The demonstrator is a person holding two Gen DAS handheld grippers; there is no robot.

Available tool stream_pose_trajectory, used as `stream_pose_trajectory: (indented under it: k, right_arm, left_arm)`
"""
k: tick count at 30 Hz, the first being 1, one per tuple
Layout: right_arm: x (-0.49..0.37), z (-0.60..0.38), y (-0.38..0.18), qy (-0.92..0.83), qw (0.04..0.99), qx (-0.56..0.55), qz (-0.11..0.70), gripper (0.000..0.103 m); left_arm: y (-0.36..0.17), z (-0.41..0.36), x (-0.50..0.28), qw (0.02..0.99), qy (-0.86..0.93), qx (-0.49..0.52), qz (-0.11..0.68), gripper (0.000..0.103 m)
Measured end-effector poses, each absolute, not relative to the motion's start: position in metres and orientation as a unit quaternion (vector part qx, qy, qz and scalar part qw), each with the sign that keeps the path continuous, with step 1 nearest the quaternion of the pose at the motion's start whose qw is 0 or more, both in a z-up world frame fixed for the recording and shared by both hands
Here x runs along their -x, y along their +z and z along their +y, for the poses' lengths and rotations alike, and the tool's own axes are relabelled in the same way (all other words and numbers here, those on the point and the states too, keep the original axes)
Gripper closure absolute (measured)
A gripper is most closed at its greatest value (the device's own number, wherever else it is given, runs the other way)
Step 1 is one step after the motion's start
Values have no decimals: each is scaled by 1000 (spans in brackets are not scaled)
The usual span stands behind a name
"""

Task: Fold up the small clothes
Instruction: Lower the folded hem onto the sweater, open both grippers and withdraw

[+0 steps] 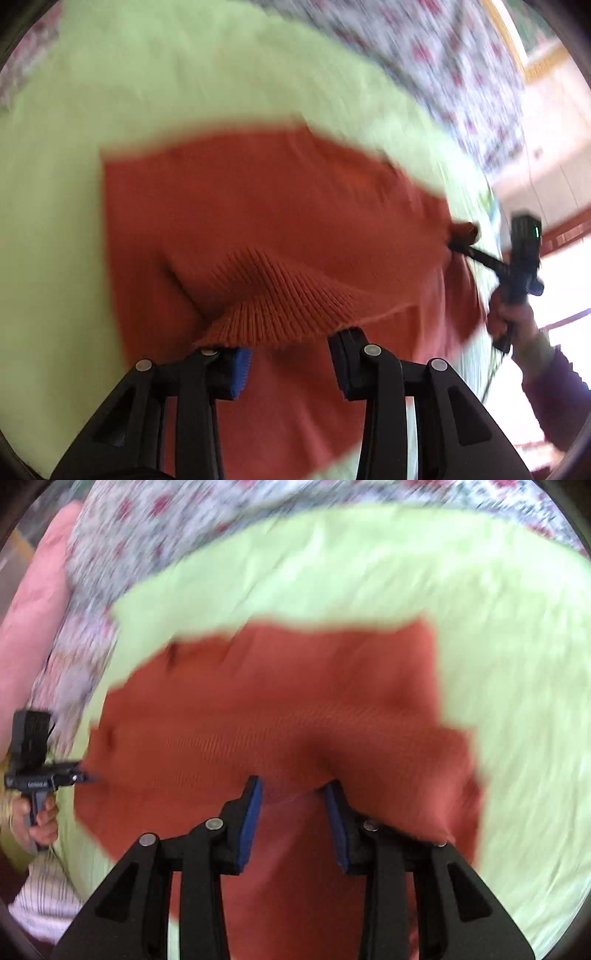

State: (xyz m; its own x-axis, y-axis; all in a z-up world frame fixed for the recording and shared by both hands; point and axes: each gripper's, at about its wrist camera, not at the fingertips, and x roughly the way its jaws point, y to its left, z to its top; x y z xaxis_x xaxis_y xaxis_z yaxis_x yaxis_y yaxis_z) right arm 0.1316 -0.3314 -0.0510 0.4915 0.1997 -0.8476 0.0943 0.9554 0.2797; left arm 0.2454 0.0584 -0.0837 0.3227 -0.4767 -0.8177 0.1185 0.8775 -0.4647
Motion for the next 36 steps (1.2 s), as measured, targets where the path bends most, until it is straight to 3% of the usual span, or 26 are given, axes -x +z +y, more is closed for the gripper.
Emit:
stream_pose_trajectory:
  k: [3,5,8,13,18,21,24,27,36]
  right_arm:
    - [-152,-359,-35,-38,871,-165,461,65]
    - [-156,-377,-22,-69,877,-199,431,65]
    - [-149,-378,-7,-56,885,-216,409,65]
    - [-118,-352,-10,-4,881,-215,422,65]
    - [-99,-326,-35,10,867,-204,454,64]
    - [-90,-345,-56,-46,857,-203,471,64]
    - [-86,-363,-56,-60,860,-224,455,65]
    - [-80,-358,-39,-77,866,-225,440,64]
    - [-40,-315,-17,-41,868,-251,426,55]
  left_arm:
    - [-67,86,-287,825,-120,197,516,64]
    - [-58,97,-296,834,-96,211,500,55]
    - [-42,107,-290,841,-92,234,479,54]
    - [-37,72,-249,829,-150,243,480,51]
    - [-83,52,-219,812,-132,203,532,48]
    - [-100,75,-218,810,-108,232,528,60]
    - [-96,89,-218,811,-91,252,519,61]
    - [-83,86,-206,821,-87,230,515,53]
    - [-66,87,-129,807,-106,268,514,46]
